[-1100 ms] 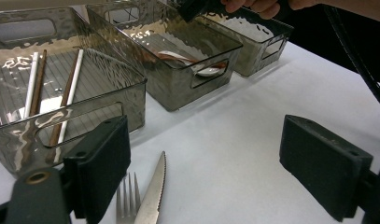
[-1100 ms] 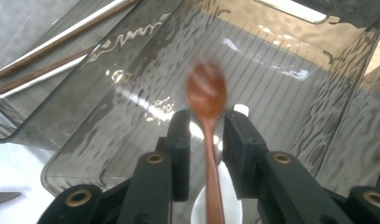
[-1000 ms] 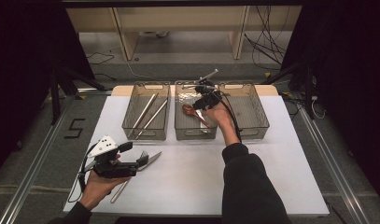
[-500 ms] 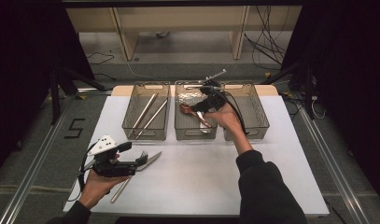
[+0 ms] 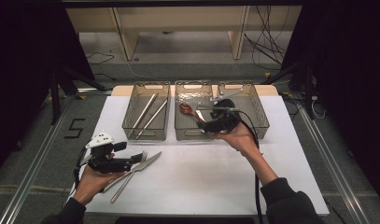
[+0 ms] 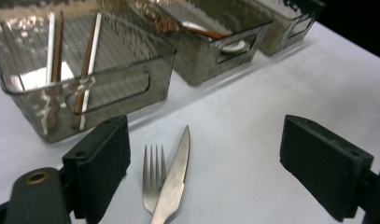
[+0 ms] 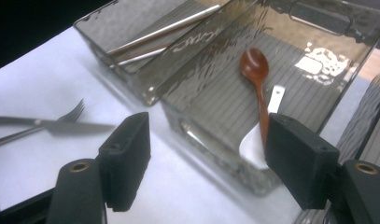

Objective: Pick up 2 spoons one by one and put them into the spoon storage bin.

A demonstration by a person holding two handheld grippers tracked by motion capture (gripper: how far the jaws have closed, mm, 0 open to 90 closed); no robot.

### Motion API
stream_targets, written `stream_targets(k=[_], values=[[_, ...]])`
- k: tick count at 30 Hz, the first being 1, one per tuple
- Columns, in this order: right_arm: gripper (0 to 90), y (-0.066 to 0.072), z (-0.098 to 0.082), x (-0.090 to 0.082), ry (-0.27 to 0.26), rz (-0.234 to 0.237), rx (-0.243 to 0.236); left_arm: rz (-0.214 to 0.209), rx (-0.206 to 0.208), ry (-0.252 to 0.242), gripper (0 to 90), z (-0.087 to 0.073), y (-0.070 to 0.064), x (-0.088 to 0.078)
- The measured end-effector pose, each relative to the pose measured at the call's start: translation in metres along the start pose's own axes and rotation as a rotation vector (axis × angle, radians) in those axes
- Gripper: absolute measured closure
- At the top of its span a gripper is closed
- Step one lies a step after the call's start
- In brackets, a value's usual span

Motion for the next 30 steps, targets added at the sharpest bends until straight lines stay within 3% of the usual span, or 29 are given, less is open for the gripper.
stream_targets(k=[3,14,21,30], values=[[31.8,0.006,-0.01,-0.008,-0.013,0.006,-0.002,0.032,0.022,0.036,15.6,-0.004,0.004,0.002],[30.9,0.02,-0.048,-0.032,-0.075,0.023,0.029,0.097,0.034,0.159,15.7,-0.021,0.016,0.01],[30.5,0.026,-0.065,-0.046,-0.101,0.023,0.054,0.138,0.045,0.22,16.2,-0.03,0.025,0.012],[30.0,0.036,-0.077,-0.051,-0.106,0.024,0.042,0.181,0.041,0.295,16.2,-0.041,0.037,0.013]])
Point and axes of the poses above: each handheld gripper's, and its own axes: x roughly forward along the jaws, z roughly out of its top, y roughly to its left, the point moved 10 cm from there along x, roughly forward along the jaws, and after that the axes turned 12 degrees about -x, right-handed, at the moved point
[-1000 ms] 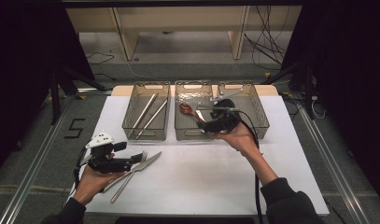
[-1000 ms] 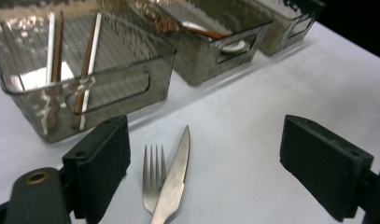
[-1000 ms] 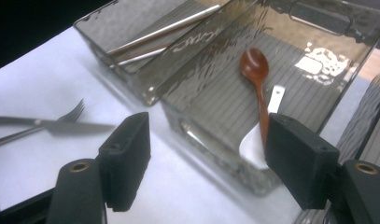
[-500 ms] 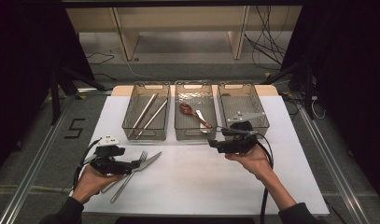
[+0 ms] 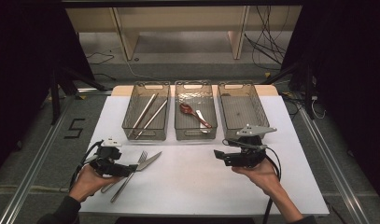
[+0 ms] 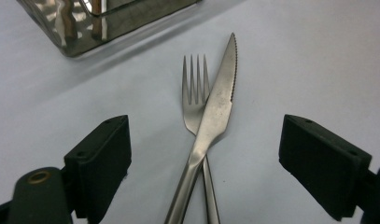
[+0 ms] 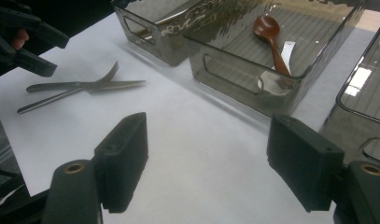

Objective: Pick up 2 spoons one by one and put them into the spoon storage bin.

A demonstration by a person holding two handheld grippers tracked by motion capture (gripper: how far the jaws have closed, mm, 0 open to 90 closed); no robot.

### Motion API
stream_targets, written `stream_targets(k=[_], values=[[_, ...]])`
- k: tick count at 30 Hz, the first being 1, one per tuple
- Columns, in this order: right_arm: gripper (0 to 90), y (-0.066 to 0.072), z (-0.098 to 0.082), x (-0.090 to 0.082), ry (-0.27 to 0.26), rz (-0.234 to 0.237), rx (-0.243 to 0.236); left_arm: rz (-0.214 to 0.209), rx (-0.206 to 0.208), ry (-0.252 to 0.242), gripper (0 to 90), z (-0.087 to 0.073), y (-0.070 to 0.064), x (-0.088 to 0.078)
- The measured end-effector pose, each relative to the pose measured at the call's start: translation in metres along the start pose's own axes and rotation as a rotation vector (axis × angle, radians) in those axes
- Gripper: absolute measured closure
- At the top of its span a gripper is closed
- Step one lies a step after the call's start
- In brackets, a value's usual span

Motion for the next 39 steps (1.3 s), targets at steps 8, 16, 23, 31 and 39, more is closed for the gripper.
stream_targets(k=[8,16,23,31,39], values=[[29.4,0.006,-0.008,-0.005,-0.004,0.002,-0.001,0.022,0.015,0.035,16.9,-0.004,0.006,0.002],[29.5,0.011,-0.016,-0.008,0.008,0.01,-0.007,0.063,0.036,0.083,21.5,-0.01,0.013,0.005],[28.0,0.013,-0.021,-0.011,0.011,0.009,-0.002,0.08,0.043,0.145,24.9,-0.016,0.017,0.009],[27.6,0.015,-0.026,-0.012,0.021,0.012,0.0,0.084,0.065,0.229,31.9,-0.027,0.018,0.014],[27.7,0.018,-0.027,-0.015,0.02,0.016,0.0,0.095,0.082,0.281,41.1,-0.032,0.022,0.017]])
Point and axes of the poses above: each handheld gripper's, and its own axes: x roughly forward along the jaws, z roughly out of its top, y roughly to its left, the point moved 10 cm from there along x, roughly forward along the jaws, and after that the axes turned 12 degrees about -x, right-handed, at the moved point
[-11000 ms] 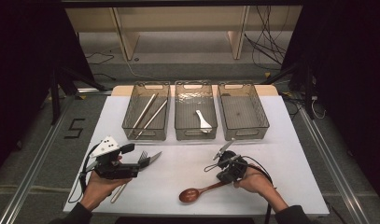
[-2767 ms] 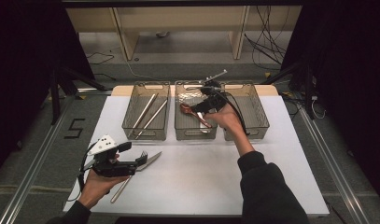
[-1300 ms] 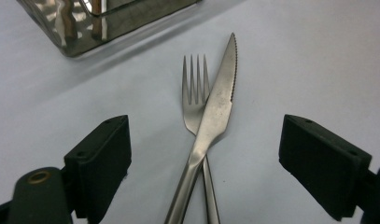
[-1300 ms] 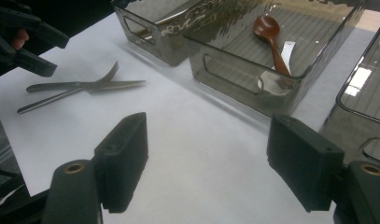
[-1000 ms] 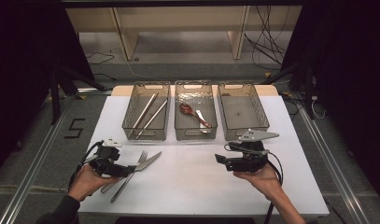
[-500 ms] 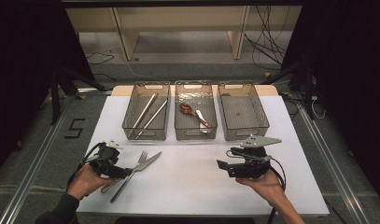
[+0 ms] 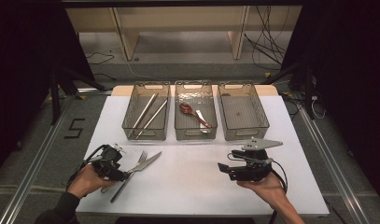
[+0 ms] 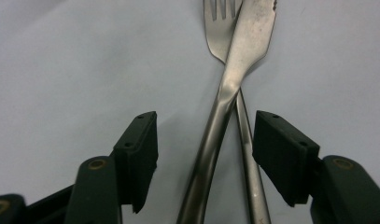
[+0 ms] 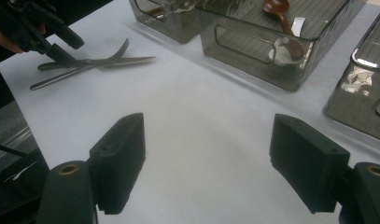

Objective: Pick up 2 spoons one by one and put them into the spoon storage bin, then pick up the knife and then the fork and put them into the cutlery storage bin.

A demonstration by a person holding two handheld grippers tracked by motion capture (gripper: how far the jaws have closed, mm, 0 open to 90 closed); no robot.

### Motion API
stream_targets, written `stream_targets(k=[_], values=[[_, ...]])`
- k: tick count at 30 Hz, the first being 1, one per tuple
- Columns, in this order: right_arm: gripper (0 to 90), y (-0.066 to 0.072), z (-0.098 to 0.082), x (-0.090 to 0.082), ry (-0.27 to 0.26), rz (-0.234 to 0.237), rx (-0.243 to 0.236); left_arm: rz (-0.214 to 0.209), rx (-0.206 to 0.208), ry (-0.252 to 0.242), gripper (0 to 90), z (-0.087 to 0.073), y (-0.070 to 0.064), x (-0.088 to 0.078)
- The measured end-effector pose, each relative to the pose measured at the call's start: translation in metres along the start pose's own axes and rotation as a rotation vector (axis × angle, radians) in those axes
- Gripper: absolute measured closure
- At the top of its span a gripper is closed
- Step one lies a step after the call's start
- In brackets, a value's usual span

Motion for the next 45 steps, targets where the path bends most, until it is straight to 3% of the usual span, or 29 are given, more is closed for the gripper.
stream_targets(k=[9,22,32,36,45], values=[[27.7,0.002,0.0,0.0,0.001,0.008,-0.004,0.001,0.009,0.04,48.5,-0.004,0.005,0.005],[27.9,0.001,0.0,0.0,0.004,0.008,-0.011,0.024,0.097,0.091,57.3,-0.009,0.002,0.007],[28.4,0.001,0.0,0.001,0.009,0.008,-0.011,0.002,0.129,0.124,68.9,-0.007,-0.003,0.008],[28.8,0.001,-0.001,0.001,0.012,0.009,-0.007,-0.011,0.128,0.124,73.5,-0.006,-0.002,0.009],[29.1,0.001,0.0,0.0,0.01,0.005,-0.01,0.001,0.193,0.129,78.8,-0.006,-0.005,0.009]])
Point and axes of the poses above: each handheld gripper's, and its own axes: x roughly forward along the jaws, z roughly out of its top, y roughly to its left, the point moved 10 cm from there along x, roughly forward along the jaws, and after that the axes turned 12 degrees about -x, right-handed, at the moved point
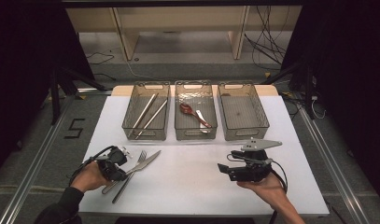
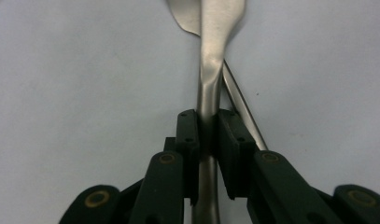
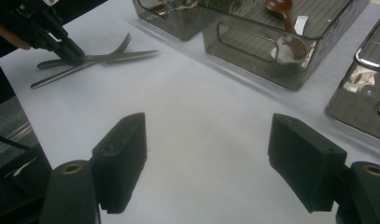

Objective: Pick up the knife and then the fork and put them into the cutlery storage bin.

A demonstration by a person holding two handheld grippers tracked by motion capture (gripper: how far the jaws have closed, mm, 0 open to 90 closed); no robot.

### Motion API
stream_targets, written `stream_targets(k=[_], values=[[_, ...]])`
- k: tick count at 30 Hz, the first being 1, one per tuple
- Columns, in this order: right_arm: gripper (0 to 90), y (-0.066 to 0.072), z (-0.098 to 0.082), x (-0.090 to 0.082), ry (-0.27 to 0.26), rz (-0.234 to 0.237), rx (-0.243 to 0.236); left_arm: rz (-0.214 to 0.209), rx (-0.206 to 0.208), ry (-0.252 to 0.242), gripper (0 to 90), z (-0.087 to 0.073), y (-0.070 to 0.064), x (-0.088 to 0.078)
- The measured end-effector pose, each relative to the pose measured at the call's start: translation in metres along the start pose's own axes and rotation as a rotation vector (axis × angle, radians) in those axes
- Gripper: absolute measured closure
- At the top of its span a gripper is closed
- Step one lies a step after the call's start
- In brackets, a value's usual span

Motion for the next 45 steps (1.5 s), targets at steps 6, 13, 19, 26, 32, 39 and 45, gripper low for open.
stream_targets(k=[6,13,19,26,32,39,45], values=[[29.2,-0.001,0.0,0.0,-0.001,-0.001,0.001,-0.007,0.006,-0.017,79.1,0.001,-0.001,-0.001],[29.2,-0.001,0.0,-0.001,-0.002,-0.004,0.004,-0.016,0.007,-0.049,79.3,0.006,-0.005,-0.006],[29.2,-0.001,0.0,-0.001,-0.003,-0.002,0.004,-0.031,-0.008,-0.072,79.2,0.008,-0.007,-0.014],[29.0,0.003,0.003,0.001,-0.008,0.01,-0.005,-0.06,0.019,-0.086,79.2,0.014,-0.025,-0.023],[28.3,0.016,0.01,0.005,-0.02,0.043,-0.048,-0.099,0.082,-0.085,79.2,0.019,-0.048,-0.029],[28.3,0.036,0.021,0.01,-0.041,0.092,-0.115,-0.153,0.135,-0.068,79.1,0.024,-0.076,-0.032],[28.3,0.055,0.025,0.018,-0.03,0.131,-0.179,-0.197,0.178,-0.049,79.1,0.03,-0.098,-0.033]])
Point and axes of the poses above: each handheld gripper's, and its own axes: x roughly forward along the jaws, z roughly out of its top, y roughly to its left, the point moved 10 cm from there along x, roughly forward along the jaws, and after that the axes turned 12 degrees about -x, right-handed, at the moved point
